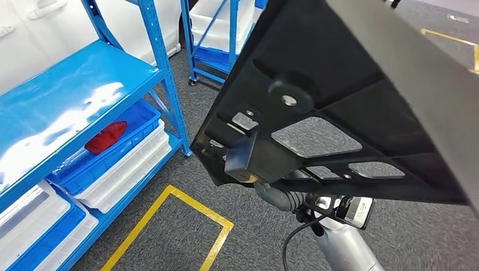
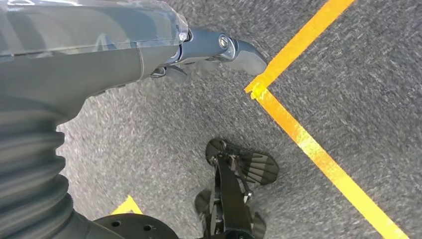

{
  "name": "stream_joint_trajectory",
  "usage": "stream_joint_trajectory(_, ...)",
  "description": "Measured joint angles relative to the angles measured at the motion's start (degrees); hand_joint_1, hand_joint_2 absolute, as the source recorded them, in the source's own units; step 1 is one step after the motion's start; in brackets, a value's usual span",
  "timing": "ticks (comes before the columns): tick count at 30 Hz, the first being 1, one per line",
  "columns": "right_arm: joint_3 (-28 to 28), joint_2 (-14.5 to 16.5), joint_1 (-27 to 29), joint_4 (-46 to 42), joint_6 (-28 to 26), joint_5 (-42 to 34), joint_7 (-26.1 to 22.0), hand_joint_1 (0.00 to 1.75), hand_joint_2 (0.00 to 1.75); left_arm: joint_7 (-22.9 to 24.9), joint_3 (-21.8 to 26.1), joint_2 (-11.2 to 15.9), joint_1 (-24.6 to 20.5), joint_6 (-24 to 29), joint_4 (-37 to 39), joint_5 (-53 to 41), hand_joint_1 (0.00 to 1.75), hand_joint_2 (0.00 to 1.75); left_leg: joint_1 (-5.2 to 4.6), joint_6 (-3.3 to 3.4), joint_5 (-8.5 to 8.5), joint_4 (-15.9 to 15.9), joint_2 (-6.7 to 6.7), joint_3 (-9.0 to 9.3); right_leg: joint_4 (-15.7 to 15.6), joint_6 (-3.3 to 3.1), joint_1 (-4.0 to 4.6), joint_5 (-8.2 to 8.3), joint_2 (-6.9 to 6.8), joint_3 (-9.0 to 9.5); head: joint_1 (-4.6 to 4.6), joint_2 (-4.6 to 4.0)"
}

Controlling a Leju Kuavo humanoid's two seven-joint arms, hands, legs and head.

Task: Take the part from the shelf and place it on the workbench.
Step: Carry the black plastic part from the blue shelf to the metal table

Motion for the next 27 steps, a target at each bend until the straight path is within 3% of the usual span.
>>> stream_joint_trajectory(1, 0.0, 0.0, 0.0, 0.0, 0.0, -0.2, 0.0, 1.75, 1.75, 0.0, 0.0, 0.0, 0.0, 0.0, 0.0, 0.0, 0.0, 1.75, -0.04, -0.04, -0.13, 0.0, 0.67, 0.13, -0.4, -0.06, -0.04, 0.96, -0.11, 0.05, 0.0, 0.0)
stream_joint_trajectory(2, -0.1, -0.1, 0.1, -0.1, 0.1, -0.6, 0.0, 1.75, 1.75, -0.1, 0.1, 0.0, -0.1, 0.1, 0.0, 0.0, 0.0, 1.75, -0.07, -0.1, -0.29, 0.0, 1.31, 0.35, -3.1, -0.25, -0.02, 2.81, -0.39, 1.35, 0.0, 0.0)
stream_joint_trajectory(3, -0.3, -0.1, 0.1, -0.3, 0.2, -0.9, 0.0, 1.75, 1.75, -0.1, 0.1, 0.0, -0.1, 0.2, 0.0, 0.0, 0.0, 1.75, -0.1, -0.2, -0.48, 0.0, 1.86, 0.63, -7.3, -0.62, 0.15, 4.95, -1.22, 3.53, 0.0, 0.0)
stream_joint_trajectory(5, -0.9, 0.0, 0.0, -0.9, 0.5, -1.5, 0.0, 1.75, 1.75, 0.0, 0.3, 0.0, -0.2, 0.4, 0.0, 0.0, 0.0, 1.75, -0.29, -0.63, -0.89, -0.1, 2.85, 1.11, -14.5, -1.48, 0.93, 7.29, -3.3, 7.22, 0.01, 0.0)
stream_joint_trajectory(7, -1.6, 0.3, 0.2, -1.5, 1.0, -1.9, 0.0, 1.75, 1.75, 0.4, 0.5, 0.0, -0.2, 0.9, 0.0, -0.2, 0.0, 1.75, -0.45, -1.19, -1.2, -0.3, 3.91, 1.49, -16.6, -2.1, 1.54, 7.26, -3.68, 8.09, 0.01, 0.0)
stream_joint_trajectory(9, -2.5, 0.5, 1.1, -2.1, 1.3, -2.0, 0.0, 1.75, 1.75, 0.9, 0.6, 0.3, -0.3, 1.3, 0.0, -0.4, 0.0, 1.75, -0.47, -1.75, -1.53, -0.5, 4.51, 2.07, -17.2, -2.57, 1.4, 7.48, -2.33, 8.39, 0.0, 0.0)
stream_joint_trajectory(11, -3.4, 0.9, 2.0, -2.8, 1.5, -2.1, 0.0, 1.75, 1.75, 1.3, 0.6, 0.7, -0.3, 1.6, 0.0, -0.5, 0.0, 1.75, -0.37, -2.15, -3.14, 1.7, 2.44, 1.4, -18.2, -3.11, 1.01, 7.82, -1.17, 9.13, 0.0, 0.0)
stream_joint_trajectory(13, -4.0, 1.3, 3.0, -3.3, 2.0, -2.3, 0.0, 1.75, 1.75, 1.4, 0.7, 1.2, 0.0, 2.1, 0.0, -0.5, 0.0, 1.75, -0.22, -2.34, -6.4, 8.4, -0.38, -1.91, -18.5, -3.58, 0.91, 7.85, 0.0, 9.47, 0.0, 0.0)
stream_joint_trajectory(15, -4.5, 1.6, 4.0, -3.6, 2.6, -2.4, 0.0, 1.75, 1.75, 1.5, 1.0, 1.8, 0.3, 2.5, 0.0, -0.4, 0.0, 1.75, -0.19, -2.56, -8.05, 14.5, -1.18, -5.35, -18.2, -3.77, 1.01, 7.64, 1.48, 9.45, 0.0, 0.0)
stream_joint_trajectory(16, -4.8, 1.8, 4.5, -3.7, 2.8, -2.5, 0.0, 1.75, 1.75, 1.5, 1.2, 2.1, 0.4, 2.6, 0.0, -0.4, 0.0, 1.75, -0.15, -2.68, -7.18, 14.7, -1.26, -5.84, -17.9, -3.72, 0.99, 7.48, 2.33, 9.44, 0.0, 0.0)
stream_joint_trajectory(17, -5.1, 2.0, 5.0, -3.8, 3.0, -2.4, 0.0, 1.75, 1.75, 1.4, 1.3, 2.4, 0.5, 2.6, 0.0, -0.6, 0.0, 1.75, -0.07, -2.78, -5.28, 12.7, -1.4, -5.27, -17.5, -3.58, 0.91, 7.27, 3.19, 9.42, 0.0, 0.0)
stream_joint_trajectory(19, -6.0, 2.4, 5.8, -4.3, 3.2, -2.3, 0.0, 1.75, 1.75, 0.9, 1.5, 2.9, 0.5, 2.5, 0.0, -1.3, 0.0, 1.75, 0.27, -2.94, -1.4, 5.7, -3.16, -2.43, -16.5, -3.08, 0.77, 6.67, 4.67, 9.26, 0.0, 0.0)
stream_joint_trajectory(21, -6.6, 2.8, 6.4, -5.0, 3.5, -2.2, 0.0, 1.75, 1.75, 0.1, 1.6, 3.7, 0.5, 2.3, 0.0, -1.9, 0.0, 1.75, 0.45, -2.67, -0.33, 1.7, -5.07, -0.68, -15.7, -2.49, 0.69, 6.3, 5.86, 8.72, 0.01, 0.0)
stream_joint_trajectory(22, -6.8, 3.0, 6.7, -5.3, 3.6, -2.1, 0.0, 1.75, 1.75, -0.2, 1.7, 4.1, 0.4, 2.2, 0.0, -2.0, 0.0, 1.75, 0.35, -2.38, -0.65, 1.5, -5.38, -0.54, -15.5, -2.17, 0.63, 6.33, 6.39, 8.43, 0.01, 0.0)
stream_joint_trajectory(23, -7.0, 3.1, 7.0, -5.7, 3.8, -2.0, 0.0, 1.75, 1.75, -0.5, 1.7, 4.4, 0.2, 2.2, 0.0, -2.1, 0.0, 1.75, 0.25, -1.98, -0.51, 1.3, -4.85, -0.49, -15.5, -1.85, 0.5, 6.42, 6.97, 8.22, 0.01, 0.0)
stream_joint_trajectory(24, -7.1, 3.2, 7.3, -6.1, 3.9, -1.9, 0.0, 1.75, 1.75, -0.7, 1.8, 4.7, 0.1, 2.2, 0.0, -2.2, 0.0, 1.75, 0.21, -1.61, -0.38, 1.2, -4.22, -0.4, -15.4, -1.56, 0.4, 6.43, 6.97, 8.11, 0.01, 0.0)
stream_joint_trajectory(25, -7.3, 3.3, 7.5, -6.4, 4.0, -1.8, 0.0, 1.75, 1.75, -0.7, 1.9, 5.0, -0.1, 2.2, -0.1, -2.2, 0.0, 1.75, 0.19, -1.22, -0.27, 1.0, -3.64, -0.26, -14.9, -1.3, 0.42, 6.11, 6.04, 7.85, 0.01, 0.0)
stream_joint_trajectory(27, -7.4, 3.4, 7.7, -6.9, 3.6, -1.3, 0.0, 1.75, 1.75, -0.7, 2.0, 5.3, -0.1, 2.2, -0.1, -2.3, 0.0, 1.75, 0.15, -0.58, -0.15, 0.6, -2.34, -0.02, -10.6, -0.85, 0.47, 3.87, 2.69, 5.74, 0.01, 0.0)
